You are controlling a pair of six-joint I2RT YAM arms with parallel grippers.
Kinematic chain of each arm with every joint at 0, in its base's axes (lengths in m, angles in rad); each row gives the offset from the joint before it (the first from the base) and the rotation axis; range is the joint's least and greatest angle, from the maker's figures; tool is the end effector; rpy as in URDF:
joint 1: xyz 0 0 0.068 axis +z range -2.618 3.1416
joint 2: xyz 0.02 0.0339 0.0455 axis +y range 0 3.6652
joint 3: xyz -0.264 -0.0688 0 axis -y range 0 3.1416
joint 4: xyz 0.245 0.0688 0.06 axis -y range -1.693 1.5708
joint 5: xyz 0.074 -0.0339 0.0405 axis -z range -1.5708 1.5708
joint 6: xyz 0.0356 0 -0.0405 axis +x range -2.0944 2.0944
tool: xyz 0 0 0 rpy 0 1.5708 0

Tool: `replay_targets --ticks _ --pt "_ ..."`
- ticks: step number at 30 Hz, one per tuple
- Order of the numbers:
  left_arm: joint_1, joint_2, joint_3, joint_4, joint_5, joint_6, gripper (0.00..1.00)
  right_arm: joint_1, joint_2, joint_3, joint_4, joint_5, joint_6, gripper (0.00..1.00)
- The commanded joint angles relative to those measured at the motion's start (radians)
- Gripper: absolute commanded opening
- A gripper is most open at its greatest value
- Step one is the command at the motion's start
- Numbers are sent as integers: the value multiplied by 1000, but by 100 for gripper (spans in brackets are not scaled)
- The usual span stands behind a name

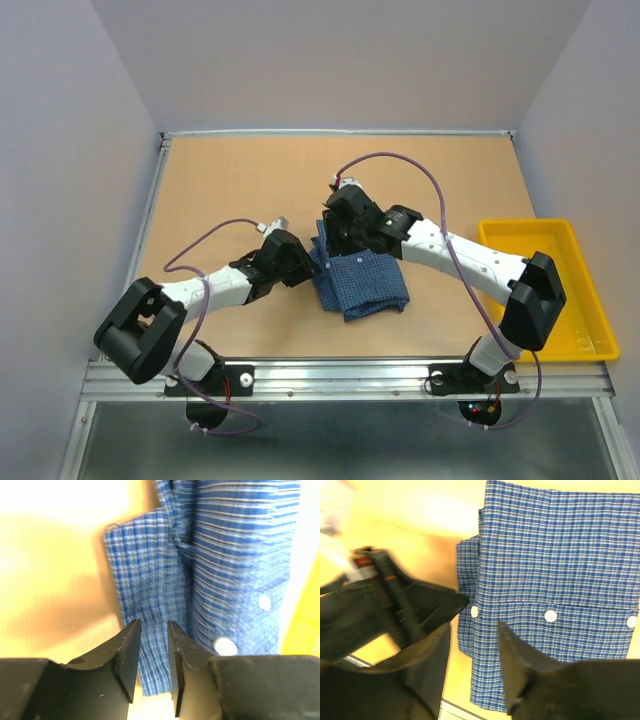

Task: Fold and stack the long sleeve shirts
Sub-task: Fold the shirt

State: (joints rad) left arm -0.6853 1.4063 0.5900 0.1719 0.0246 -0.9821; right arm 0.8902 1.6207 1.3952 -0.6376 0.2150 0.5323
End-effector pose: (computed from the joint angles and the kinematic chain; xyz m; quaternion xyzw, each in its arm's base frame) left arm 0.2131 -0.1753 0.1707 -0.1268 0.8855 -0.3382 0.2921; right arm 0.2300 0.2720 0.2982 -0.1294 0.9244 0.1486 0.3267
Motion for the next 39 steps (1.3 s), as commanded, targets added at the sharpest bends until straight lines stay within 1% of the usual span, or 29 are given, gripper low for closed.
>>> replay_targets --ticks 1,2,4,5,6,8,9,10,14,16,17,20,21,22,23,25,30,34,39 --pt "0 -150 -19 -18 -47 -7 45 -13 -65 -82 64 69 28 40" --pt "0 -165 -13 -23 -49 -4 47 -16 -74 -96 65 76 31 39" --pt "0 -185 22 -35 -48 16 55 -36 -116 -148 76 98 46 39" --pt "1 -182 40 -40 -45 23 67 -43 -151 -171 81 106 54 39" --pt "0 -176 59 -41 -40 32 74 -53 -168 -192 85 110 60 39" --pt "0 -136 119 -48 -32 49 81 -82 -209 -261 111 119 86 40" --pt "1 -97 158 -54 -35 56 83 -91 -255 -284 130 118 93 41" --pt "1 -75 178 -58 -40 65 83 -112 -277 -329 139 119 107 42" --pt "16 42 251 -83 -57 69 79 -151 -378 -406 191 104 115 44" --pt "32 95 261 -81 -61 69 72 -158 -404 -450 214 93 118 45" --pt "36 109 261 -81 -58 71 66 -163 -427 -465 222 84 120 45" --pt "52 151 246 -69 -63 72 54 -166 -453 -524 257 61 127 45" --pt "55 157 232 -57 -60 74 45 -166 -459 -539 277 57 132 45" --pt "61 167 225 -51 -58 74 41 -168 -466 -573 286 47 136 45" --pt "64 168 215 -45 -58 71 34 -168 -475 -585 295 43 146 45" --pt "73 158 179 -20 -49 60 32 -169 -482 -623 321 26 149 45" --pt "81 109 114 31 -35 42 32 -172 -528 -682 397 -45 144 43" --pt "81 63 94 35 -40 40 32 -174 -555 -714 472 -194 138 38" --pt "81 49 76 40 -37 34 32 -172 -519 -726 529 -321 141 34"
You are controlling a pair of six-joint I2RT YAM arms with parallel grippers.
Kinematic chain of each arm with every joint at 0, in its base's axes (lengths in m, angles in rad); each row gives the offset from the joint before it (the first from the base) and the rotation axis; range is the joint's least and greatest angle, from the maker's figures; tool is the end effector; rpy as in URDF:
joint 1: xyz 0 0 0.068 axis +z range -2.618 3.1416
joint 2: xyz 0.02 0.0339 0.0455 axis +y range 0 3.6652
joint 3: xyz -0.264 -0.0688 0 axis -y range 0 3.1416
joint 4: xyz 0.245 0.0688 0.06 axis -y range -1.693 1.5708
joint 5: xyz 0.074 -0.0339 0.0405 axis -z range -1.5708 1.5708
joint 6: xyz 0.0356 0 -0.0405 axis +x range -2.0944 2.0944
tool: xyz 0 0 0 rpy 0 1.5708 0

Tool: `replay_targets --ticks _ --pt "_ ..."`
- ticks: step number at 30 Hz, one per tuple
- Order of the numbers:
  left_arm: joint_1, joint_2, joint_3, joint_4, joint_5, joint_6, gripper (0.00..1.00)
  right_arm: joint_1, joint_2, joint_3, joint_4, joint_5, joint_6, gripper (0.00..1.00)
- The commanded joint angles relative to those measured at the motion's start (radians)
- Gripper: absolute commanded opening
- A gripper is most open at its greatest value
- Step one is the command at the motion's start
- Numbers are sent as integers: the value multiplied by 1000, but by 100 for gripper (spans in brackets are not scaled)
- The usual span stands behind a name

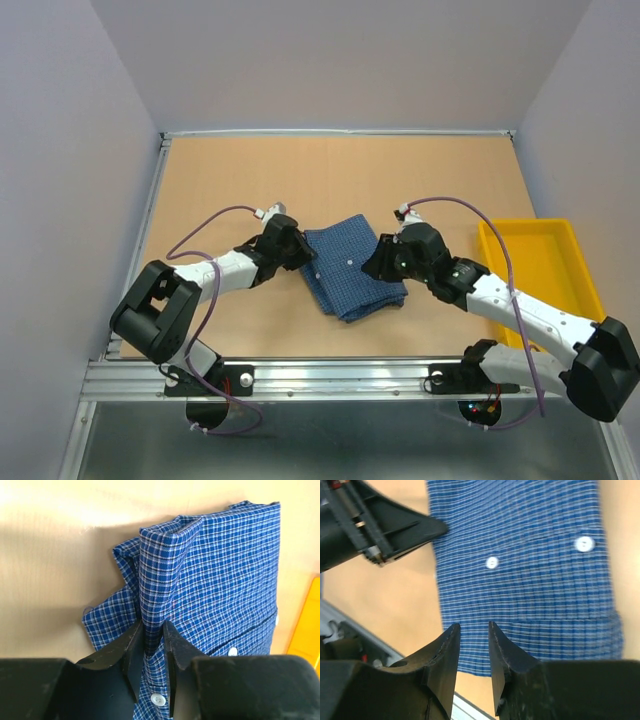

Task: Fold and stack the long sleeve shirts
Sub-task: Fold the shirt

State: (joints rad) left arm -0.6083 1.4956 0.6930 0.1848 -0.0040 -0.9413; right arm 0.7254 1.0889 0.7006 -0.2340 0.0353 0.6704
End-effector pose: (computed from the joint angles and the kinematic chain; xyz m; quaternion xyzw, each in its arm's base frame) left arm 0.2486 -0.1730 0.1788 -0.1482 0.8762 -0.3196 0.3290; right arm 0.1775 0.1557 0.2463 -0.0164 0.8894 0.2814 0.3599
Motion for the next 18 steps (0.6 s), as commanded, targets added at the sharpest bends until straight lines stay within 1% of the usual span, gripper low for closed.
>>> replay_targets --ticks 1,4,5,8,11,16,17,18 --pt "4 -40 -32 28 -8 -10 32 -7 25 -39 134 -158 8 34" --pt "4 -44 -49 35 -13 -25 33 -11 72 -87 166 -207 27 29" --pt "4 -46 -55 33 -16 -30 33 -23 84 -101 171 -228 35 27" --pt "5 -49 -79 38 -37 -51 33 -46 130 -162 196 -281 67 24" --pt "16 -38 -98 42 -50 -67 33 -57 181 -209 208 -296 84 22" --pt "44 -28 -101 36 -27 -67 34 -80 178 -216 219 -321 74 21" --pt "44 -47 -99 36 -22 -60 35 -80 155 -210 217 -324 67 21" --pt "44 -64 -95 36 -19 -50 39 -83 141 -201 217 -327 70 22"
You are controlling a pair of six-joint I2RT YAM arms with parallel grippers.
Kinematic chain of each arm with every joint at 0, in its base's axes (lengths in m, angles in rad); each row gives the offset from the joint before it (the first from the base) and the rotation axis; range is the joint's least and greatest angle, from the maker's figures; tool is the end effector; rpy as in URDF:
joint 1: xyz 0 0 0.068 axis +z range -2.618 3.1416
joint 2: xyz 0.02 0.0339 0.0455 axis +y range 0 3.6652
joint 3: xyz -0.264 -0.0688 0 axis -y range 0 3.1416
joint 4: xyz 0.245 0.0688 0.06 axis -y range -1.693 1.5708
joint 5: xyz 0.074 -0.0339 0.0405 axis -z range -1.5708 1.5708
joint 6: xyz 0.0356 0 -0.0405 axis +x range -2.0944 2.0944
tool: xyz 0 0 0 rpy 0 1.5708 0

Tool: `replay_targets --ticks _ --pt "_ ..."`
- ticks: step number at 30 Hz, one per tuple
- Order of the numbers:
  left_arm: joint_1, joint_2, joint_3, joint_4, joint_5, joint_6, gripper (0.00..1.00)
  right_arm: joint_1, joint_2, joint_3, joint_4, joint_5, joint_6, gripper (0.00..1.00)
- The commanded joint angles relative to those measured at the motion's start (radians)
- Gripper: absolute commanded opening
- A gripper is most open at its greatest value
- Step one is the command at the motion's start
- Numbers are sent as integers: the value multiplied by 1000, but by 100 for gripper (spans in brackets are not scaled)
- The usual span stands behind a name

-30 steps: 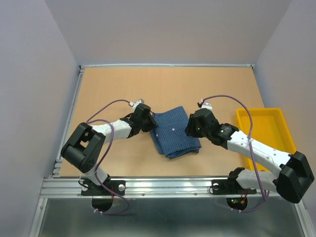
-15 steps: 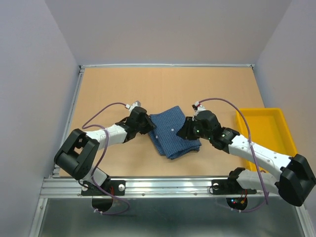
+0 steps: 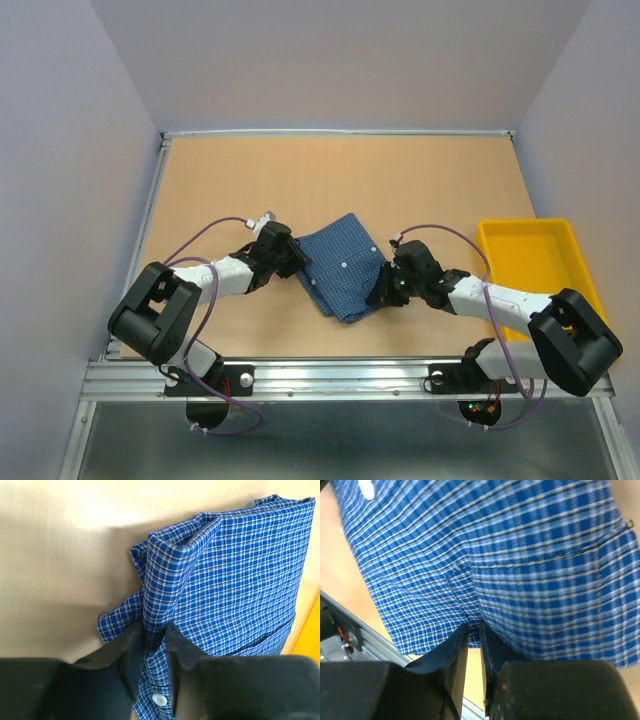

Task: Fold and stack the long sleeve shirts
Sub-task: Fold the shirt

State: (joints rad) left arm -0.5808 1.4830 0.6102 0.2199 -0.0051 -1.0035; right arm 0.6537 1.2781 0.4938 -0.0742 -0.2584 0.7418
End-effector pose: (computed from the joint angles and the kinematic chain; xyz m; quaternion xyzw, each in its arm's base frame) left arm 0.2403 -0.1575 0.1608 -0.1892 0.8763 -0.3138 0.3128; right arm 0.1774 0.1474 0.1536 -0.0040 0.9305 0.3147 0.1874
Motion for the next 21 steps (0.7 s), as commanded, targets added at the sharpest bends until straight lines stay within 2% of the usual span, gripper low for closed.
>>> replay_targets --ticks 1,2,6,9,11,14,15,18,21 --pt "16 -93 2 -5 -4 46 42 -14 -81 23 56 -39 5 24" --pt "16 -119 11 -13 -1 60 45 -16 -100 34 56 -44 19 25" --pt "1 -271 52 -68 1 98 74 -25 -161 91 48 -41 33 27" --pt "-10 -351 78 -74 39 108 82 -40 -184 123 47 -24 27 27" --pt "-10 -342 98 -64 51 129 82 -60 -183 130 48 -12 16 27" --pt "-10 -239 148 -25 85 157 74 -97 -172 123 65 -21 1 27" --pt "-10 -206 158 -5 85 158 68 -107 -171 102 130 -47 1 27" --pt "-8 -40 175 65 89 143 61 -172 -155 14 244 -113 24 27" --pt "4 52 165 127 119 114 60 -221 -137 -78 345 -191 57 26"
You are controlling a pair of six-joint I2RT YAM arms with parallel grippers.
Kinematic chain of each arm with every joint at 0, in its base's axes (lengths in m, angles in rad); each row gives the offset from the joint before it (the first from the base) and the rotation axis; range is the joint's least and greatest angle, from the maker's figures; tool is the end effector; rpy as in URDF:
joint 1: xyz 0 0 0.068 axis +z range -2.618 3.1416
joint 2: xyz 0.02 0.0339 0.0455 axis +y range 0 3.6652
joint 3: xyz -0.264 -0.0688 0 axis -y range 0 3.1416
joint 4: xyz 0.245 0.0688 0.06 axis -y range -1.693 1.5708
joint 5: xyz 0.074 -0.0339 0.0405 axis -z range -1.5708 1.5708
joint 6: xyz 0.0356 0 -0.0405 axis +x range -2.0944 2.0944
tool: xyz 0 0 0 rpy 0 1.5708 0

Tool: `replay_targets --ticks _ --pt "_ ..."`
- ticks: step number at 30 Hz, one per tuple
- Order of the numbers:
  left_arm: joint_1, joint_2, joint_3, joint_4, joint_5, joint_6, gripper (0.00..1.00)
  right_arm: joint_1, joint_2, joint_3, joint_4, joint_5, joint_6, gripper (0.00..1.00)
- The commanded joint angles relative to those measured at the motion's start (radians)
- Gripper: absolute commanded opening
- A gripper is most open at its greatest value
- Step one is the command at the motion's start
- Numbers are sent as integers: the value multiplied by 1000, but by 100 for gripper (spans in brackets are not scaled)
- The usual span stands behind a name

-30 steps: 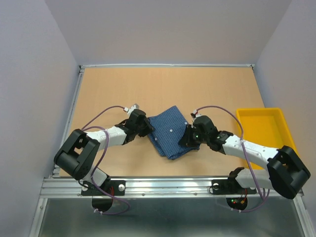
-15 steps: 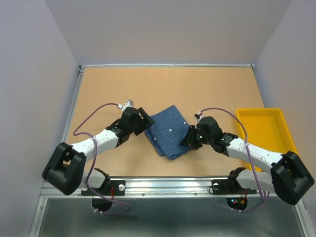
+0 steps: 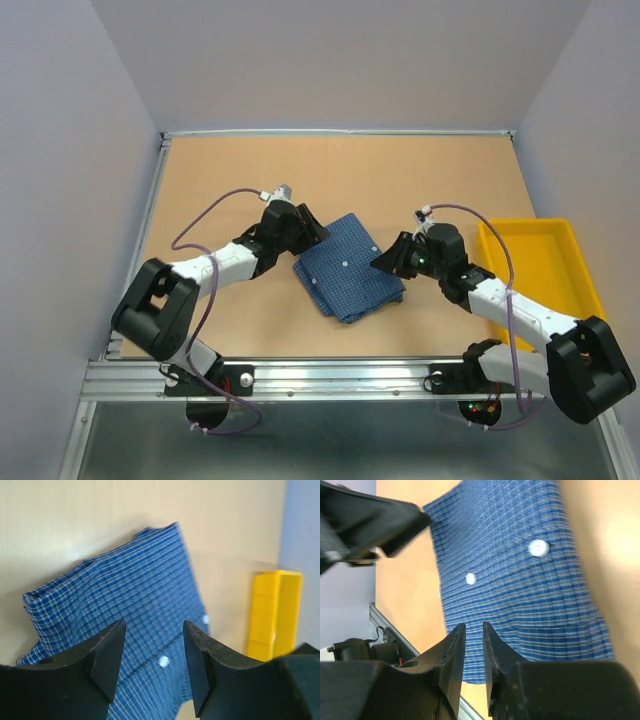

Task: Fold and stack the long sleeve shirts
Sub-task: Fold the shirt

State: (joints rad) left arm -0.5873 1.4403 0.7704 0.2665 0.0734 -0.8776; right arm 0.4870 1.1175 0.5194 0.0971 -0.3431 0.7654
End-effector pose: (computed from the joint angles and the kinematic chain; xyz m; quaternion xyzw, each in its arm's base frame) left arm 0.2613 -0.1771 0.2272 -0.1006 0.8280 -0.3910 0.3890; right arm 0.2020 0.1205 0.2108 0.0314 0.8516 0.4134 0.3209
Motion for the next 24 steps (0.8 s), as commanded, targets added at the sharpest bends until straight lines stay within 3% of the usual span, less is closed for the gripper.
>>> replay_targets --ticks 1,7,14,20,24 --pt "24 123 -8 112 60 -35 60 -74 34 -167 255 -131 46 26" --pt "67 261 -52 172 72 -76 59 -237 206 -303 407 -284 67 21" --pt "113 220 -109 194 63 -83 59 -298 226 -312 417 -318 58 17" --pt "109 126 -43 145 83 3 63 -295 69 -147 218 -344 -1 18" --pt "104 65 -19 105 62 34 64 -292 106 77 205 -375 14 19"
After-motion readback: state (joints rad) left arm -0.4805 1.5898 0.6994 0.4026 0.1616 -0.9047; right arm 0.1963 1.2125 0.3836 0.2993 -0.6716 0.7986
